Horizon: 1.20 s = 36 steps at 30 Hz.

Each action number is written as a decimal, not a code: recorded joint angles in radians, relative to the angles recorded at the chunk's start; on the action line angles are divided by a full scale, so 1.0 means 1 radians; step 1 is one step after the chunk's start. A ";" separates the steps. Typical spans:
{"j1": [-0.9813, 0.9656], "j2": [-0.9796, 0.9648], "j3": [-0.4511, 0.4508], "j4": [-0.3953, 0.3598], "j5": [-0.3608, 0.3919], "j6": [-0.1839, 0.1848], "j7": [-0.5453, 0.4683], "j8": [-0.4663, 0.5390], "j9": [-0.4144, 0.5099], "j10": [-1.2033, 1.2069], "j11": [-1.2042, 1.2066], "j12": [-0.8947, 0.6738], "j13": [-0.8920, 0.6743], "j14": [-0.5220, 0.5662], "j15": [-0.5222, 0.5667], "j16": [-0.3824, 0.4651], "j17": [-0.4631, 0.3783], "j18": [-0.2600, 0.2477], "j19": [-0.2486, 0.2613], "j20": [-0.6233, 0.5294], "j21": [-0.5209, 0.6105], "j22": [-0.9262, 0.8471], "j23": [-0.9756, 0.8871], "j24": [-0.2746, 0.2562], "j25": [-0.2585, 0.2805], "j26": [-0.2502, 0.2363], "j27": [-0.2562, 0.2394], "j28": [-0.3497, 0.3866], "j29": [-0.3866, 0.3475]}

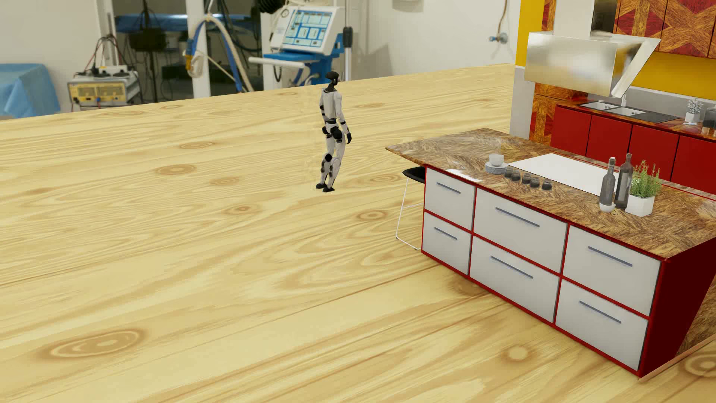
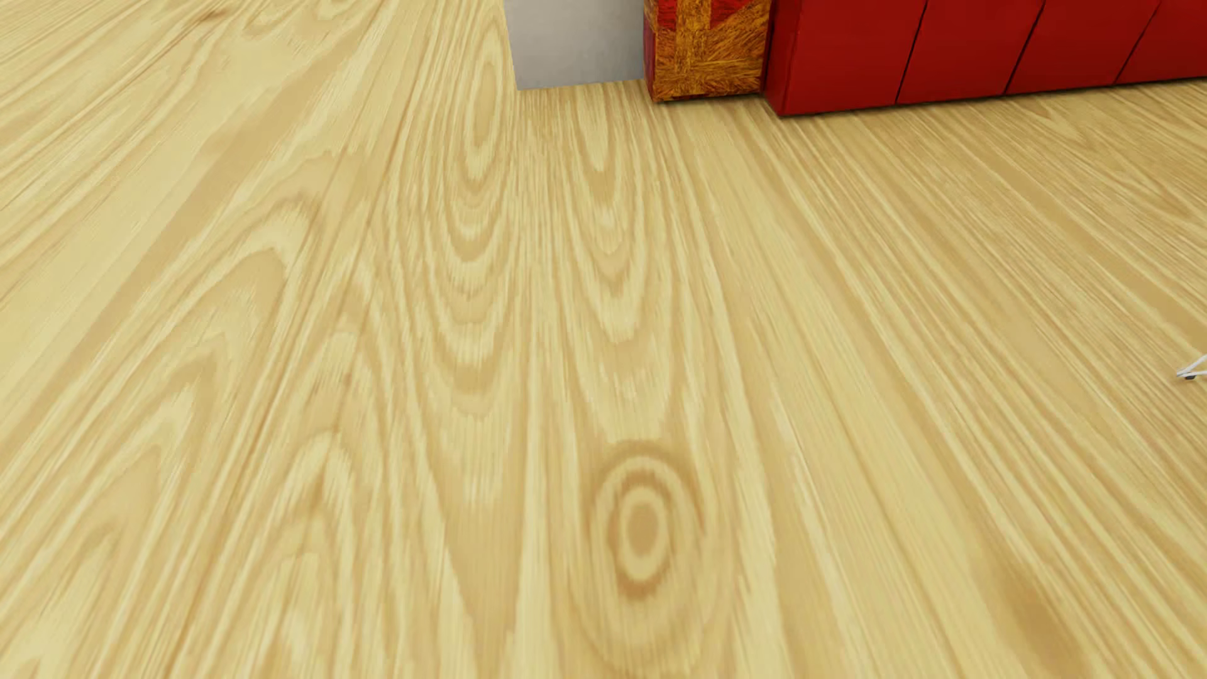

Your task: Don't move

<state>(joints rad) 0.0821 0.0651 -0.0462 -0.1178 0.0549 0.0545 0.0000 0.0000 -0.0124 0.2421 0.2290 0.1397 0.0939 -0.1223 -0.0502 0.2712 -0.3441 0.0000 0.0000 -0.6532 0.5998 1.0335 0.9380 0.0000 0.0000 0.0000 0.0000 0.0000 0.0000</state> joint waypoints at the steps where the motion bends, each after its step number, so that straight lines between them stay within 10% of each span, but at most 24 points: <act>1: -0.006 -0.007 -0.001 -0.002 -0.004 -0.001 0.000 0.000 -0.009 0.000 0.000 0.006 -0.003 0.002 -0.001 -0.002 -0.001 0.000 0.000 0.008 0.004 0.001 0.006 0.000 0.000 0.000 0.000 0.000 0.000; 36: -0.003 -0.019 0.002 -0.002 0.003 0.003 0.000 0.000 -0.012 -0.018 0.004 -0.016 -0.012 0.007 -0.012 -0.003 0.007 0.000 0.000 -0.019 0.020 0.001 0.008 0.000 0.000 0.000 0.000 0.000 0.000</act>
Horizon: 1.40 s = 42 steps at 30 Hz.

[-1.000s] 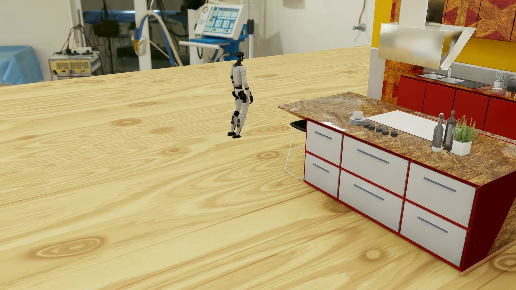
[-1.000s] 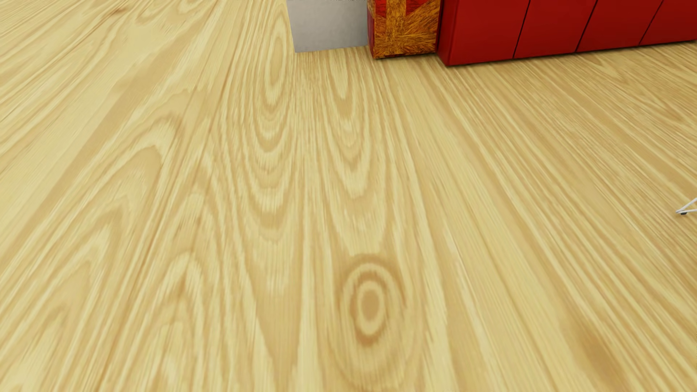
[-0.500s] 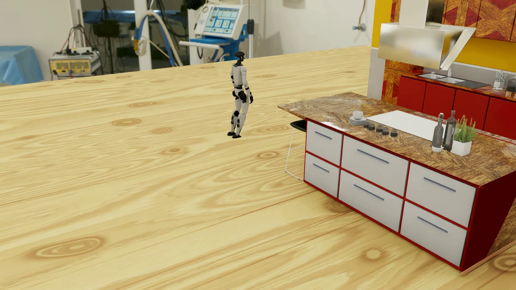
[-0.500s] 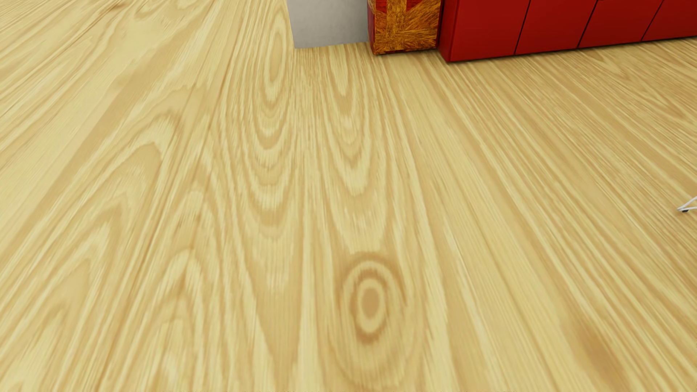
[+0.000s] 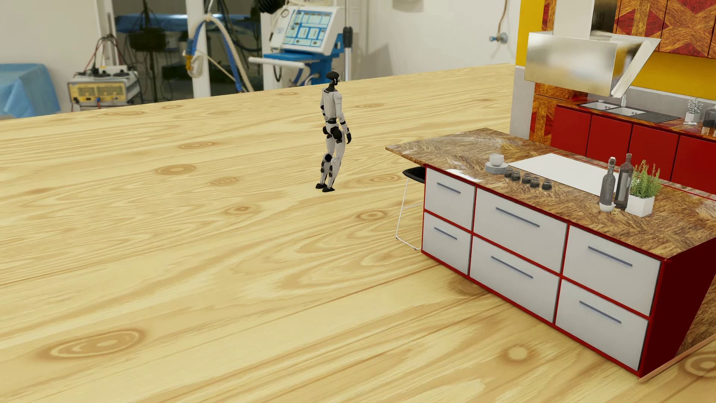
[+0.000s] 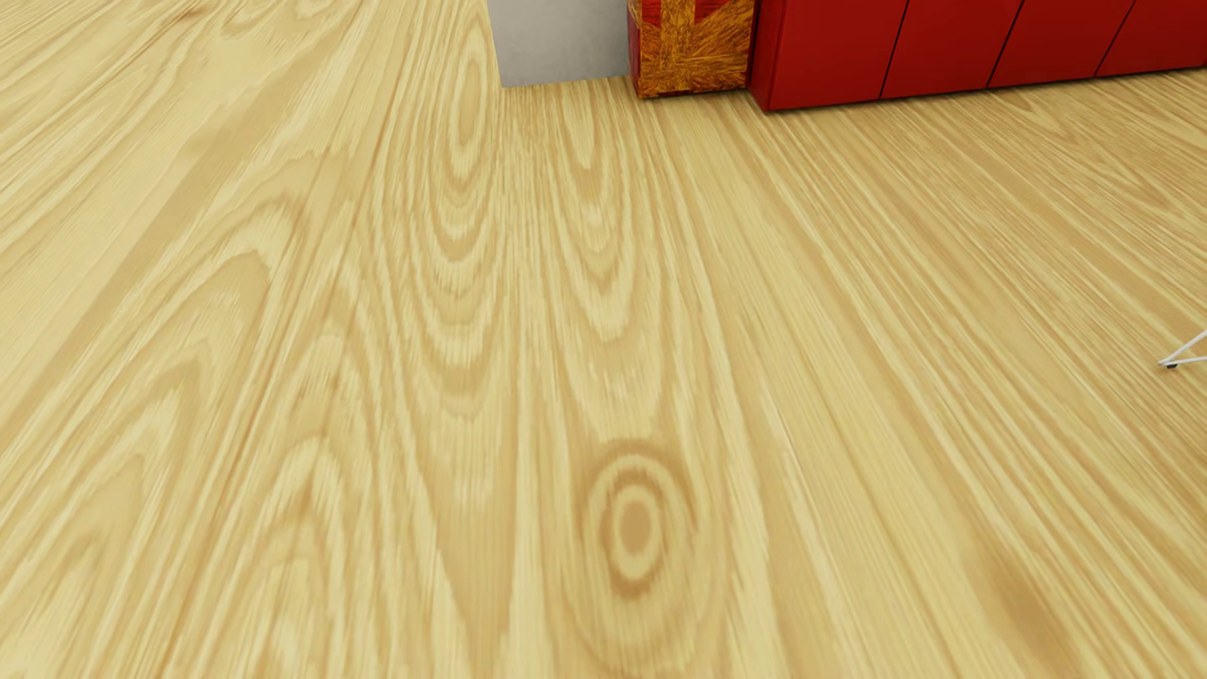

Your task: Don't move

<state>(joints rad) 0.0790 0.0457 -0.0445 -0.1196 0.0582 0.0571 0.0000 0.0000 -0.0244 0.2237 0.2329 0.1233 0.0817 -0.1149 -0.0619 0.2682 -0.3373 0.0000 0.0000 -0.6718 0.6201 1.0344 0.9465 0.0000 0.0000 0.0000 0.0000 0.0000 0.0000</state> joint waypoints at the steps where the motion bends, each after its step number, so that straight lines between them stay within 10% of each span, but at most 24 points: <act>1: 0.002 0.003 -0.002 0.000 -0.002 0.000 0.000 0.000 0.003 -0.001 -0.001 0.002 0.005 0.001 0.000 0.001 -0.002 0.000 0.000 0.001 -0.005 -0.006 -0.007 0.000 0.000 0.000 0.000 0.000 0.000; 42: -0.005 0.003 -0.009 0.006 0.006 -0.008 0.000 0.000 0.028 0.010 -0.002 -0.011 -0.013 0.007 -0.004 0.002 0.006 0.000 0.000 -0.019 0.000 -0.015 -0.007 0.000 0.000 0.000 0.000 0.000 0.000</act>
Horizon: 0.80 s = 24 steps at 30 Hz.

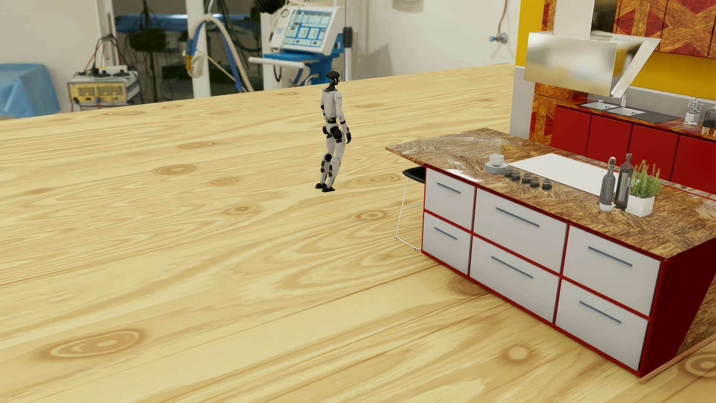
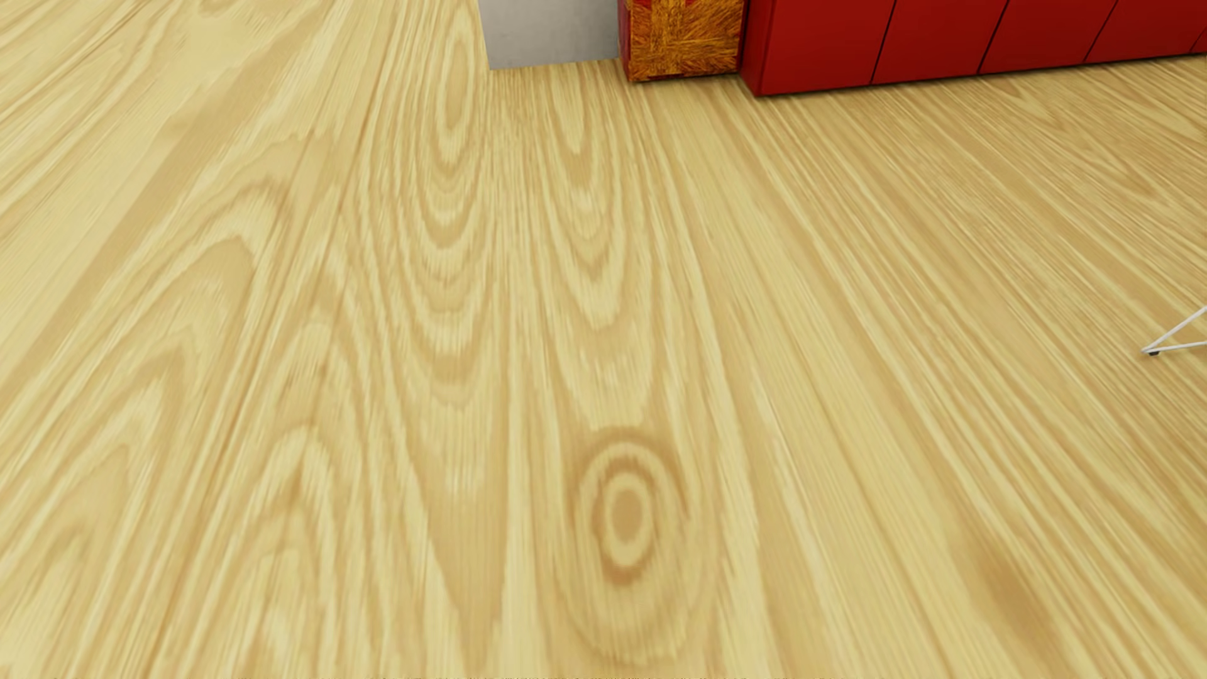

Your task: Don't move

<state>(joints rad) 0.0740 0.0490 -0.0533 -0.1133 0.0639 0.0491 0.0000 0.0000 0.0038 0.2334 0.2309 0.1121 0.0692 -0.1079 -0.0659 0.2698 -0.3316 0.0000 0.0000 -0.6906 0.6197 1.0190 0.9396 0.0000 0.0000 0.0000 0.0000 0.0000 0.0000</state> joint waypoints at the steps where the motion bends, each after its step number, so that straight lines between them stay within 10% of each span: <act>1: 0.001 -0.001 0.001 0.002 0.002 0.003 0.000 0.000 -0.001 -0.001 0.001 0.000 0.000 0.001 0.002 -0.002 0.001 0.000 0.000 0.001 -0.006 0.001 0.003 0.000 0.000 0.000 0.000 0.000 0.000; 24: 0.009 0.004 0.010 -0.005 -0.005 -0.015 0.000 0.000 -0.027 -0.014 -0.003 0.011 0.010 0.006 0.007 0.002 0.003 0.000 0.000 0.027 0.005 0.018 0.004 0.000 0.000 0.000 0.000 0.000 0.000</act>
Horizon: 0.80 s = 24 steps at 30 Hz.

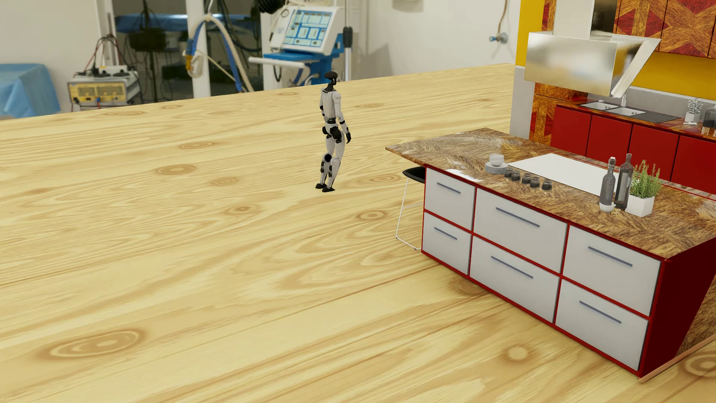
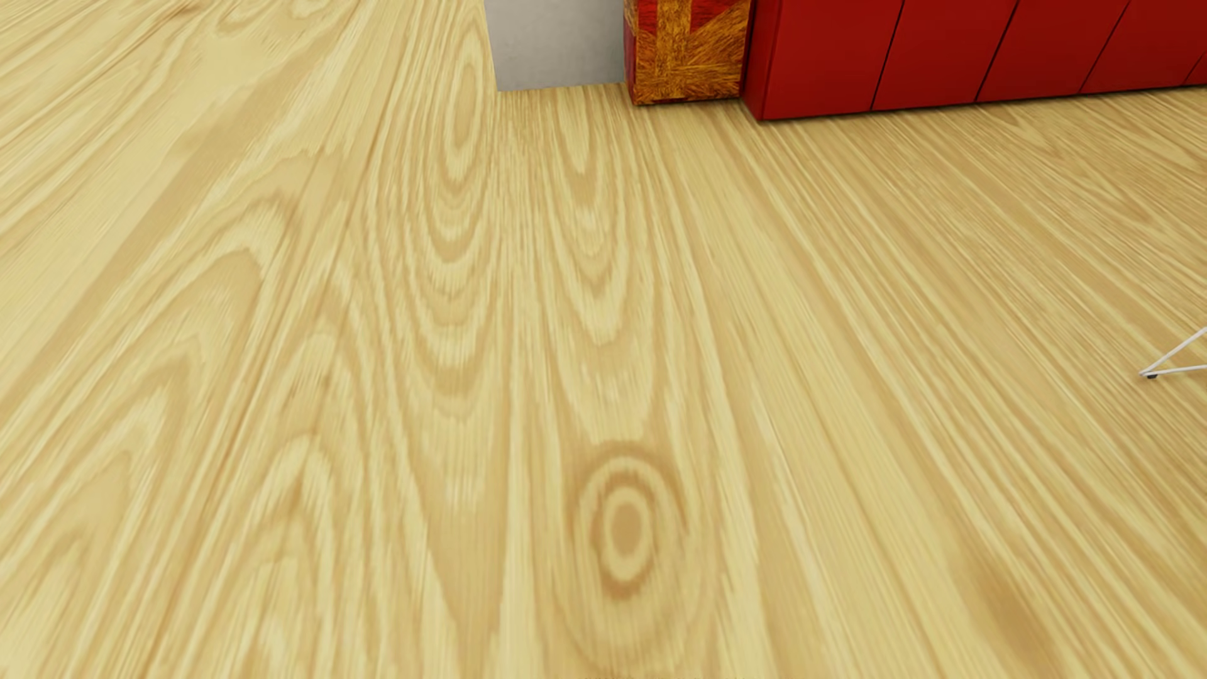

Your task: Don't move

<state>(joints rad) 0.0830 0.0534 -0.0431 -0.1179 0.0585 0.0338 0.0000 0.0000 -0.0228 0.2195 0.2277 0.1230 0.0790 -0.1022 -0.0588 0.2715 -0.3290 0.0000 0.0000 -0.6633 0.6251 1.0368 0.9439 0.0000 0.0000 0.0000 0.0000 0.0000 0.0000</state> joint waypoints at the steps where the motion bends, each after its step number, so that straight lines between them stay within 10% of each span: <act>1: 0.000 -0.003 0.004 -0.001 0.000 -0.001 0.000 0.000 -0.001 -0.001 0.002 0.000 0.002 0.000 0.002 0.002 0.001 0.000 0.000 -0.005 -0.005 0.001 0.000 0.000 0.000 0.000 0.000 0.000 0.000; 24: -0.021 -0.027 0.000 0.003 -0.014 0.000 0.000 0.000 0.025 0.051 0.027 0.053 0.027 -0.036 0.030 0.014 -0.012 0.000 0.000 0.105 -0.097 -0.041 -0.029 0.000 0.000 0.000 0.000 0.000 0.000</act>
<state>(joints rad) 0.0619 0.0268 -0.0429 -0.1148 0.0441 0.0336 0.0000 0.0000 0.0021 0.2701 0.2551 0.1764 0.1059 -0.1382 -0.0290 0.2854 -0.3407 0.0000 0.0000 -0.5579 0.5280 0.9959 0.9145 0.0000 0.0000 0.0000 0.0000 0.0000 0.0000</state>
